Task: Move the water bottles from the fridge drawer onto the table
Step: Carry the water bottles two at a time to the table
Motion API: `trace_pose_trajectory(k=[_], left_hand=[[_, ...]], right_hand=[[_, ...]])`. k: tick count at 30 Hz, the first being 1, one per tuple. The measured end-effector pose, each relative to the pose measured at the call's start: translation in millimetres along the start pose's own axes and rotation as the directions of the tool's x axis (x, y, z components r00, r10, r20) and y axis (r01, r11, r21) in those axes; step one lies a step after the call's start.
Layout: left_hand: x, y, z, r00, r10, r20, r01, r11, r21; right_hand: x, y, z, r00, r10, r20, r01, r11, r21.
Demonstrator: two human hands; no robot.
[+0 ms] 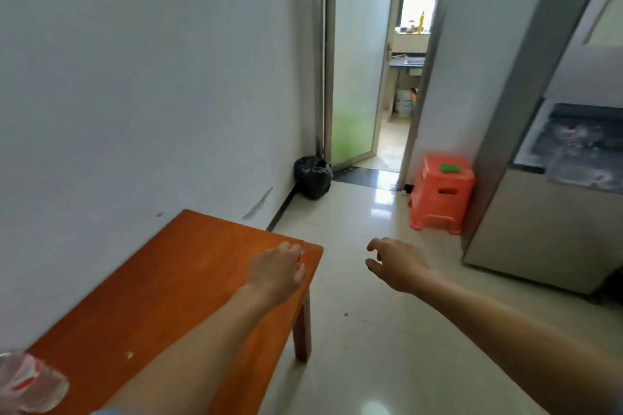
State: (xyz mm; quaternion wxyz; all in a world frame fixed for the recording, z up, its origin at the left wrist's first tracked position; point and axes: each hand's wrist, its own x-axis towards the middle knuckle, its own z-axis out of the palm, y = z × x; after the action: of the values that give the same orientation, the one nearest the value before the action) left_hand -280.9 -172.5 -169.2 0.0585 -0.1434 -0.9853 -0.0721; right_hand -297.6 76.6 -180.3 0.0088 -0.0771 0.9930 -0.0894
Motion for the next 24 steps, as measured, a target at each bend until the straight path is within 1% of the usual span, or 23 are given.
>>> trace_pose_trajectory(k=[5, 8, 11, 15, 18, 21, 24], left_hand=[[73.8, 140.7, 36.1, 0.983, 0.179, 0.049, -0.178, 0.984, -0.022], [112.1, 206.9, 48.7, 0.956, 0.285, 0.074, -0.285, 0.958, -0.001], [152.4, 259.0, 60.3, 0.925, 0.369, 0.093, -0.372, 0.928, 0.008], [214.7, 319.4, 85.5, 0.870, 0.473, 0.141, -0.482, 0.875, 0.039], [274.7, 365.6, 108.2, 0.823, 0.548, 0.148, -0.558, 0.829, 0.030], [336.2, 409.7, 120.0, 0.776, 0.613, 0.149, -0.620, 0.785, -0.006], [392.7, 451.6, 122.1, 0.698, 0.700, 0.152, -0.706, 0.708, -0.014]], right_hand=[[-38.1, 151.1, -29.4, 0.980, 0.187, -0.061, -0.188, 0.982, -0.011], [-53.5, 219.1, -42.7, 0.956, 0.277, -0.101, -0.280, 0.960, -0.021], [-61.8, 276.2, -48.9, 0.930, 0.351, -0.111, -0.357, 0.933, -0.042], [-59.5, 348.3, -49.6, 0.898, 0.431, -0.095, -0.437, 0.897, -0.063], [-43.2, 404.7, -58.6, 0.870, 0.478, -0.121, -0.489, 0.868, -0.090], [-22.2, 462.0, -73.6, 0.823, 0.551, -0.140, -0.565, 0.819, -0.095], [-5.5, 516.2, -89.8, 0.767, 0.622, -0.159, -0.636, 0.769, -0.065]])
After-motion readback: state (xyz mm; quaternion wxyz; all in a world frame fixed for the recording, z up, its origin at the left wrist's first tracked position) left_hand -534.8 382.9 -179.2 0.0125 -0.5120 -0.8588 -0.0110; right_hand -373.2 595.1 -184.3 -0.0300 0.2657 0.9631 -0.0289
